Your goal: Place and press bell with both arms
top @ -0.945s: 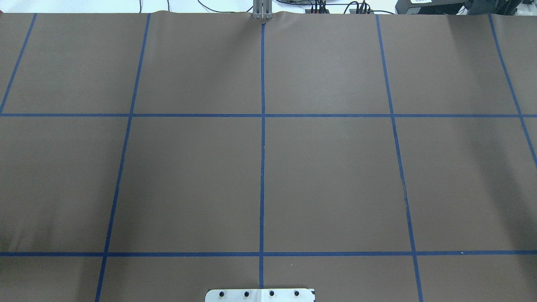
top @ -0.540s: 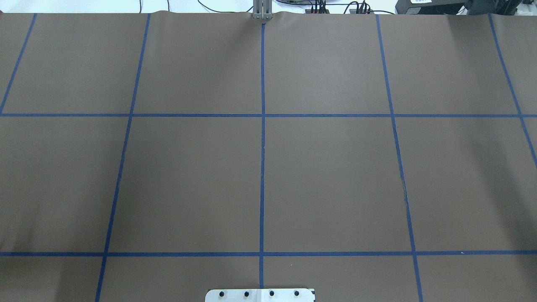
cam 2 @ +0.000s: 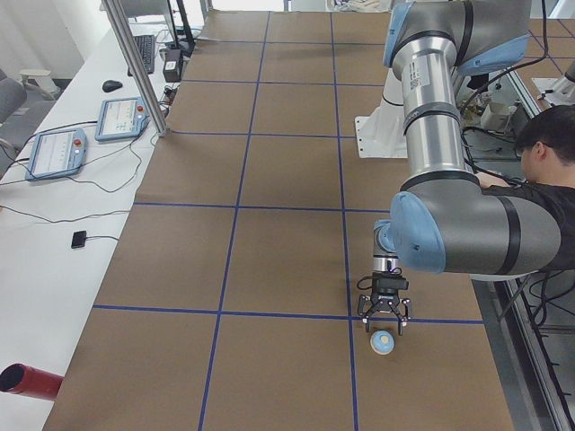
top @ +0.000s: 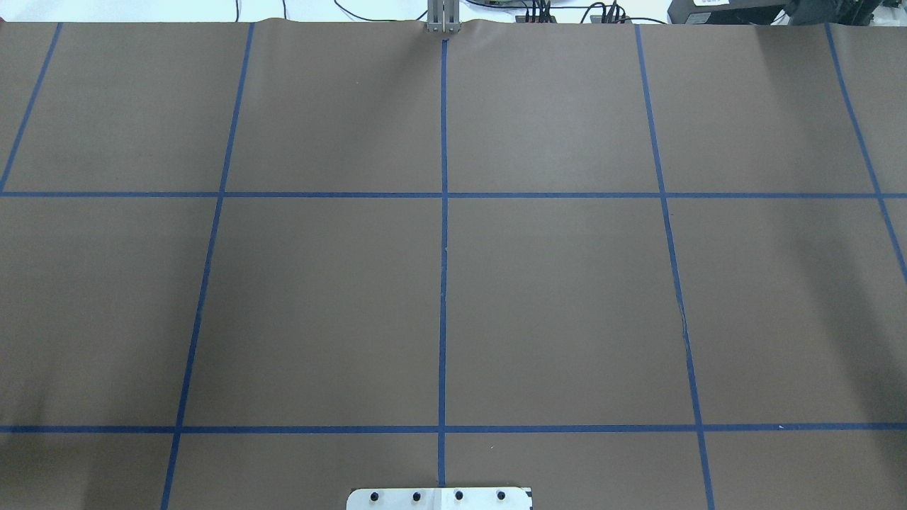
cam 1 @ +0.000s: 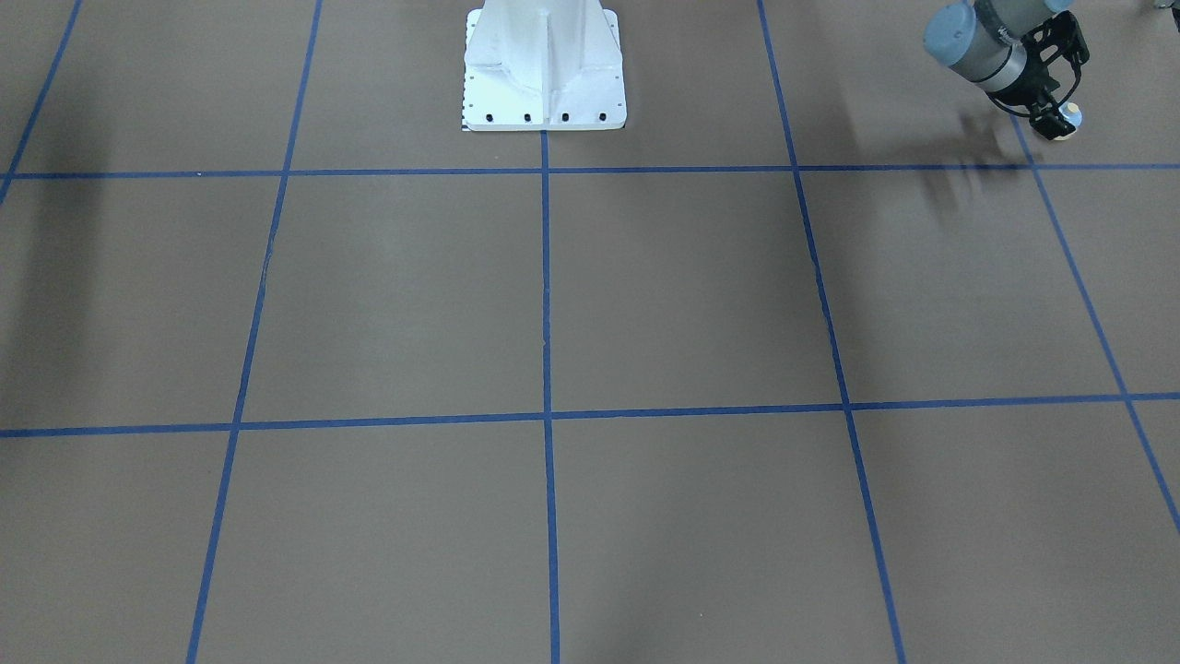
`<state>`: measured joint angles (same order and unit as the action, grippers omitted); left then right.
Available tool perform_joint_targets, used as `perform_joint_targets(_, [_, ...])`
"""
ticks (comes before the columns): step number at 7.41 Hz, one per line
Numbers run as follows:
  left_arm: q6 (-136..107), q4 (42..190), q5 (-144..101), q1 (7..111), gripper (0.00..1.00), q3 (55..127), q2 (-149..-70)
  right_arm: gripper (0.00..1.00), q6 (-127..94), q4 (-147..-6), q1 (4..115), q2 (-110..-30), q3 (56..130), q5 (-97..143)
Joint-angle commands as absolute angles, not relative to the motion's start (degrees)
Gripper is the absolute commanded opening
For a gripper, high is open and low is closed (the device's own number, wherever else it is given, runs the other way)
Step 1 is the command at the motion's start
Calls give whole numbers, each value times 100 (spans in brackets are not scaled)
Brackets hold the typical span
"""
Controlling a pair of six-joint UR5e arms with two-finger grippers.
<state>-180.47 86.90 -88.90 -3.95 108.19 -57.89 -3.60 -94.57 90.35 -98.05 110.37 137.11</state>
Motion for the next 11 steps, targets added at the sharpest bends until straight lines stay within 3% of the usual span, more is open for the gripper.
perform_joint_targets(1, [-18044, 8875, -8886, -413, 100, 10584, -5853, 100, -360, -9457, 9035, -9800, 11074, 13694])
perform_joint_targets(7, [-17991, 8991, -8886, -501, 100, 10354, -5827, 100, -360, -9457, 9035, -9809, 11083, 13693])
perform_joint_targets(8, [-18035, 8991, -8886, -501, 85, 10336, -5827, 100, -360, -9457, 9035, -9809, 11083, 13702])
perform_joint_targets(10, [-18053, 9000, -8868, -527, 18, 10274, -5827, 100, -360, -9457, 9035, -9817, 11083, 13702])
perform_joint_targets(11, [-18053, 9000, -8859, -527, 0, 10283, -5818, 100, -360, -9457, 9035, -9817, 11083, 13702])
